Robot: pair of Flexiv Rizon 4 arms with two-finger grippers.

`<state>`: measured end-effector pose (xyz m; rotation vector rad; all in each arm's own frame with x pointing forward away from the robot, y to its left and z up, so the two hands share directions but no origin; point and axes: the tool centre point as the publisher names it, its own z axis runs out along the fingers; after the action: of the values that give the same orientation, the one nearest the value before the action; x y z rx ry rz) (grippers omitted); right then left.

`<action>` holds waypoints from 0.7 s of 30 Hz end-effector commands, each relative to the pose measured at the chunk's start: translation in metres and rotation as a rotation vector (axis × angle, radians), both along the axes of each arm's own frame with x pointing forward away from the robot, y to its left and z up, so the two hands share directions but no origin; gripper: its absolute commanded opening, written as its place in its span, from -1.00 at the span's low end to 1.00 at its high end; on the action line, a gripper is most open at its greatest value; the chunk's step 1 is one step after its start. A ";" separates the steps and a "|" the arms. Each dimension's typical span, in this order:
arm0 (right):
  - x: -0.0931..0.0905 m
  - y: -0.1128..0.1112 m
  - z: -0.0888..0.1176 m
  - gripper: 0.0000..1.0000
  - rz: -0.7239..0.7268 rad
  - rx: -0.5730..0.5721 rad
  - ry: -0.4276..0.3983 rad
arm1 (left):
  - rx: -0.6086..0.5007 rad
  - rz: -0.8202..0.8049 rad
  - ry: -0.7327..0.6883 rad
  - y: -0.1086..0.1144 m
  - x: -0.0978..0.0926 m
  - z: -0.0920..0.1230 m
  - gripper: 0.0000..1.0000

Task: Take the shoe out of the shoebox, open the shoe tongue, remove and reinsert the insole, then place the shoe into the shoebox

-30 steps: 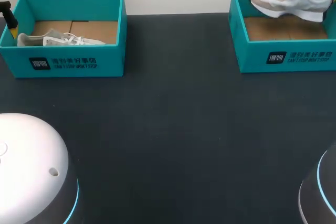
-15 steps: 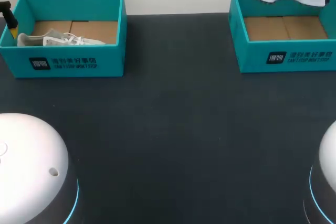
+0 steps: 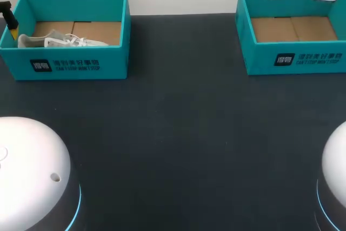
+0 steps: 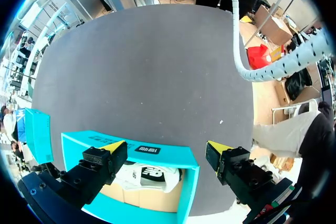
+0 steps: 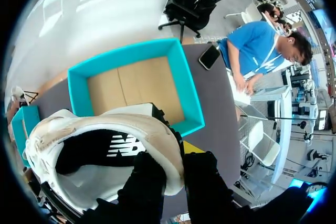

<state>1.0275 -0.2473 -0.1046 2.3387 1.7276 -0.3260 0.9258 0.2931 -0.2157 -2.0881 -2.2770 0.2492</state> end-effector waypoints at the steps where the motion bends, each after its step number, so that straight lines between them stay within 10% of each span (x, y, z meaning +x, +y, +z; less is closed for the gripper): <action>1: -0.018 0.002 0.000 -1.00 0.088 -0.078 -0.270 | 0.001 0.000 -0.003 0.000 -0.001 0.000 1.00; 21: -0.172 0.152 -0.020 -1.00 0.035 -0.149 -0.309 | 0.001 0.000 -0.003 0.000 -0.001 0.000 1.00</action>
<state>0.8781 -0.1161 -0.1238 2.3940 1.6468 -0.3759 0.9258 0.2930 -0.2157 -2.0883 -2.2769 0.2492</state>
